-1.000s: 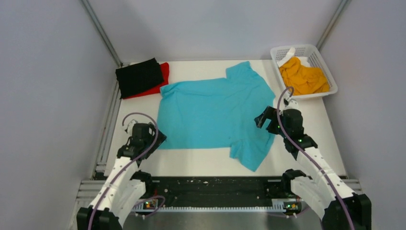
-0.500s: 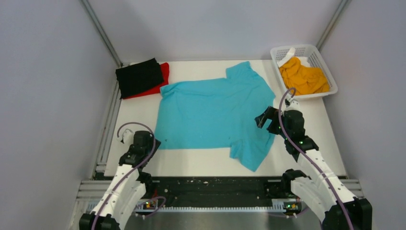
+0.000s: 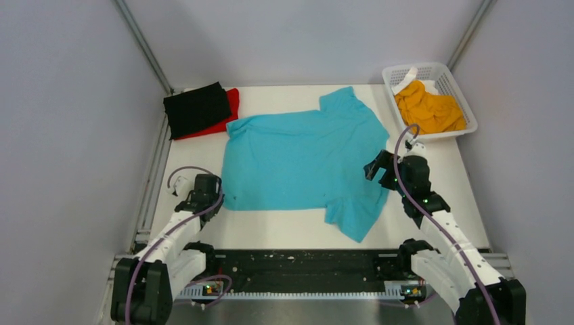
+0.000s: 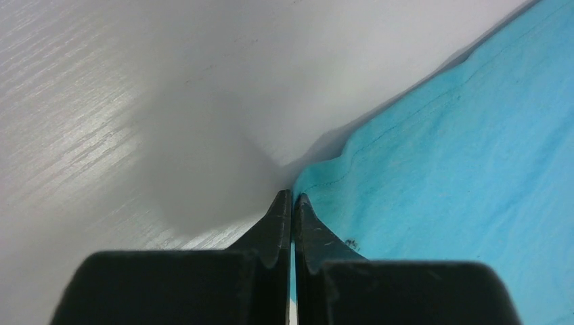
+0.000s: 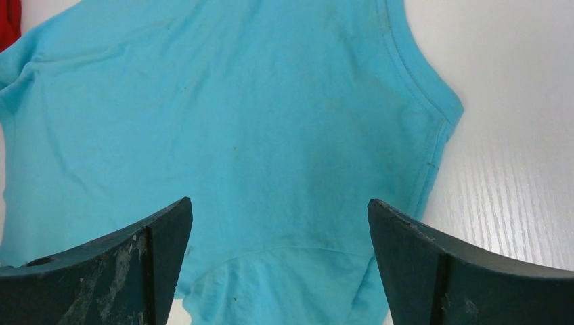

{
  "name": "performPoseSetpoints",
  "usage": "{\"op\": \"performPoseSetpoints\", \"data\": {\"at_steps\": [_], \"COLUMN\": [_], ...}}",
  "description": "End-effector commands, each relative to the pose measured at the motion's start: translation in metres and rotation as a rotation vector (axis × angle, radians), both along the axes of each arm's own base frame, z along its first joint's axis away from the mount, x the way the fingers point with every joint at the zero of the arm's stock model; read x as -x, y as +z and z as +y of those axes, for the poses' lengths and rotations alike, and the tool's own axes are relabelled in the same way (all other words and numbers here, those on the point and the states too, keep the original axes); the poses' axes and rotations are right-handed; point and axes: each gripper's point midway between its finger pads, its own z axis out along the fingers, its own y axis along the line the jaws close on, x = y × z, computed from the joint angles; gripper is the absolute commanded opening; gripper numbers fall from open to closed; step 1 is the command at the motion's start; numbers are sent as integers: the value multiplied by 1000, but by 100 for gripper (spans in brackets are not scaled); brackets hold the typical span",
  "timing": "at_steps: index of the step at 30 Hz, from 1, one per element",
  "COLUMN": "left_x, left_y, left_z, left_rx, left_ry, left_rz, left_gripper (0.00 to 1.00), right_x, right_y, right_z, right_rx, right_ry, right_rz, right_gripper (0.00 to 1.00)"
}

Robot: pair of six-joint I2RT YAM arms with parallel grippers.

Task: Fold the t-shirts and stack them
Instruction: Grab the side of the flattened tshirt closest away from the robot with both arms

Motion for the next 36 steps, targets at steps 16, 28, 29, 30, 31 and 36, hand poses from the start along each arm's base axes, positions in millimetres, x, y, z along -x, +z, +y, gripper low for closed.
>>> {"op": "performPoseSetpoints", "data": {"at_steps": [16,28,29,30,31,36], "left_x": [-1,-4,-4,-4,-4,-2], "left_y": [27,26,25,25,25,23], "left_z": [-4,-14,-14,-15,-15,-15], "left_rx": [-38,-6,-3,0,2,1], "left_ry": [-120,-164,-163,-164,-166,-159], "left_rz": [-38,-50,-47,-48,-47,-40], "left_gripper": [0,0,0,0,0,0], "right_x": [67,182,179,175,171,154], "right_y": [-17,-68,-73,-78,-82,-96], "right_z": [62,83,81,78,77,78], "right_rx": [283,275,303,331,344,386], "right_ry": [248,543,526,500,477,404], "right_rz": [356,668,667,661,658,638], "right_gripper": [97,81,80,80,78,62]}}
